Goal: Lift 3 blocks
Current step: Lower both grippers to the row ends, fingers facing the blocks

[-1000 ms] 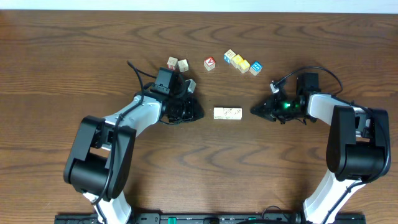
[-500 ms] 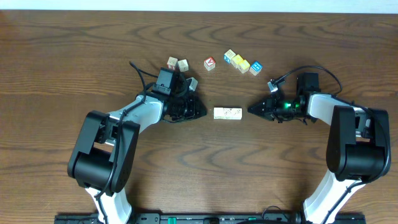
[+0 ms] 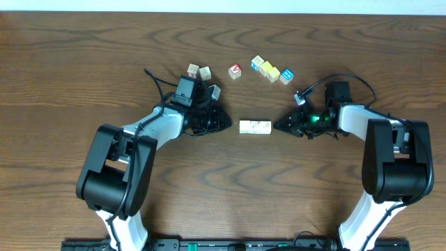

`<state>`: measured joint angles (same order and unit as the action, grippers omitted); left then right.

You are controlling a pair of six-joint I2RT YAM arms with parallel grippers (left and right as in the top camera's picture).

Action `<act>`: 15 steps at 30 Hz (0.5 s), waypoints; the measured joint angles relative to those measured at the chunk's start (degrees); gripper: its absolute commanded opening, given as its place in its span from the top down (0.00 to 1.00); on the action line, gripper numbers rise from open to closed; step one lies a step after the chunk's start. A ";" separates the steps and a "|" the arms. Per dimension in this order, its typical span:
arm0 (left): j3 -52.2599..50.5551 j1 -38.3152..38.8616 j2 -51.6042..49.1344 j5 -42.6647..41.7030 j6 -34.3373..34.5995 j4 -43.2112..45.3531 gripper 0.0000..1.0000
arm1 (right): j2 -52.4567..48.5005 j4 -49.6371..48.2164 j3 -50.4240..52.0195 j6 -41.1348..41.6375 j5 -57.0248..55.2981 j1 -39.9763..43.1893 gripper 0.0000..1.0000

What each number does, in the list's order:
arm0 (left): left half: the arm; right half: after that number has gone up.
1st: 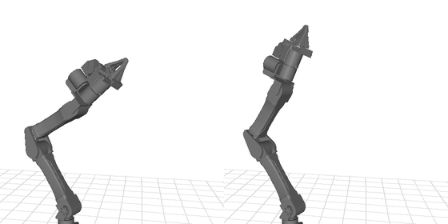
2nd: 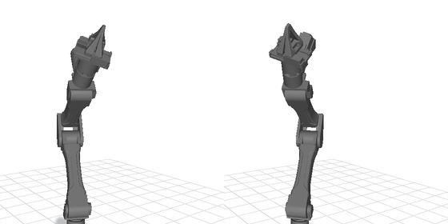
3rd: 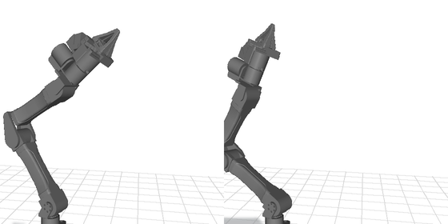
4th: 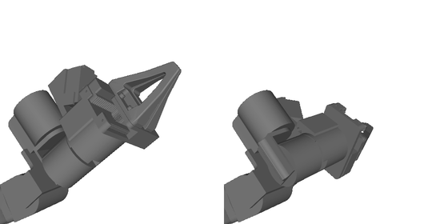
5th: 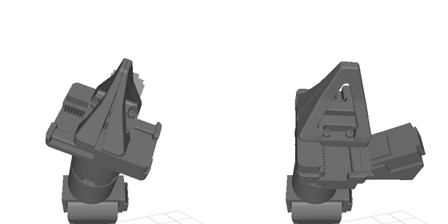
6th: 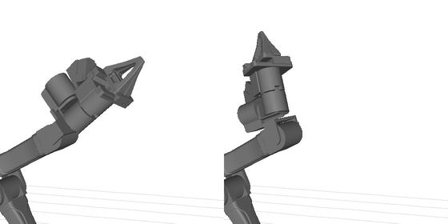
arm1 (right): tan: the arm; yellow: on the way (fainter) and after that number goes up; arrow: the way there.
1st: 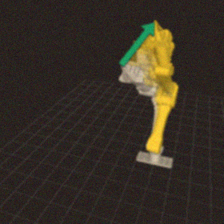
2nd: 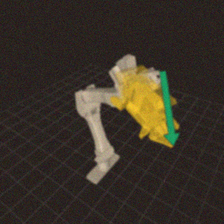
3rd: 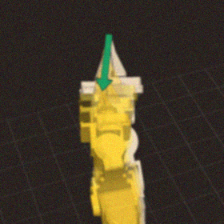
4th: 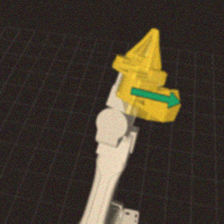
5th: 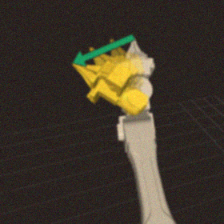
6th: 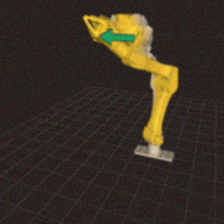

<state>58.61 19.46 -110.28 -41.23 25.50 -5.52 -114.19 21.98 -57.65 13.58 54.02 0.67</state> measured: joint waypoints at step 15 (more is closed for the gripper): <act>0.00 1.73 -0.02 2.27 0.42 0.00 0.93 | 0.00 -0.24 0.00 1.70 -3.85 -1.29 0.99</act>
<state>58.61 21.19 -110.30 -38.96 25.91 -5.52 -114.19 21.74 -57.65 15.29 50.17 -0.62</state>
